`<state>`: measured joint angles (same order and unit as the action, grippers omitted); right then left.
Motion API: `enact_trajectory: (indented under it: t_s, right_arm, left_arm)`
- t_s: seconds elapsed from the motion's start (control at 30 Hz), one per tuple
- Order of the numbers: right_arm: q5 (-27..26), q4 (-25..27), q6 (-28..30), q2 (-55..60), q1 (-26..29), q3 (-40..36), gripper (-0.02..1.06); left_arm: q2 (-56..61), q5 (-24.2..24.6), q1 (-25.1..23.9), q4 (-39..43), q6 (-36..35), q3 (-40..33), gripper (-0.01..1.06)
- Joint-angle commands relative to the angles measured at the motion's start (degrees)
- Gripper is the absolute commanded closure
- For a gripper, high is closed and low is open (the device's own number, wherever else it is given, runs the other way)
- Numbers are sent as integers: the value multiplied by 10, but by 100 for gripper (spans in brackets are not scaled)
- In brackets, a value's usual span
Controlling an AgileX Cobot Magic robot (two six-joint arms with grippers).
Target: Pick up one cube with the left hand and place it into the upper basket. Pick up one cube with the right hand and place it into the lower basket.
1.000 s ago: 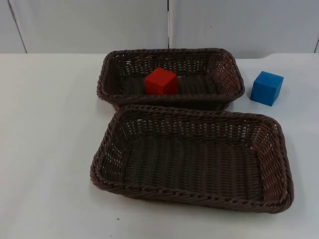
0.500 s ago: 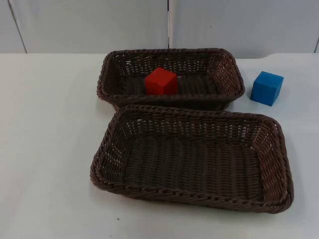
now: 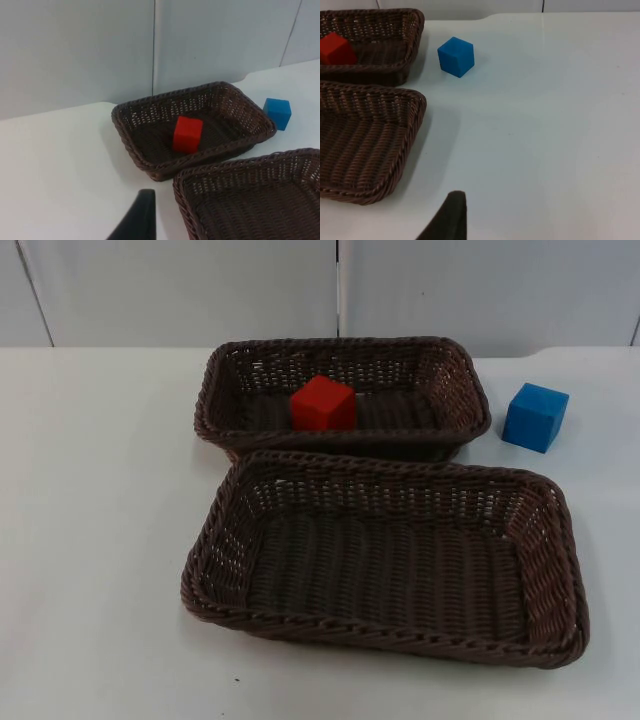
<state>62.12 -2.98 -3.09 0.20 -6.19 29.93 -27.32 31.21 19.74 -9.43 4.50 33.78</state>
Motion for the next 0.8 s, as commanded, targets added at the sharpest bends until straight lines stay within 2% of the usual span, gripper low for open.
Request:
enact_trajectory:
  t_s: [0.0, 0.53, 0.77]
  right_arm:
    - [-3, 5, -1, -2, 3, -3, -1]
    - [-5, 6, 1, -2, 3, -3, -1]
    - [-13, 6, 1, 83, 3, 4, -1]
  left_arm:
    - [4, -7, 2, 1, -5, -2, 8]
    - [4, -13, 2, 1, -5, -2, 8]
    - [4, -14, 2, 1, -5, -2, 8]
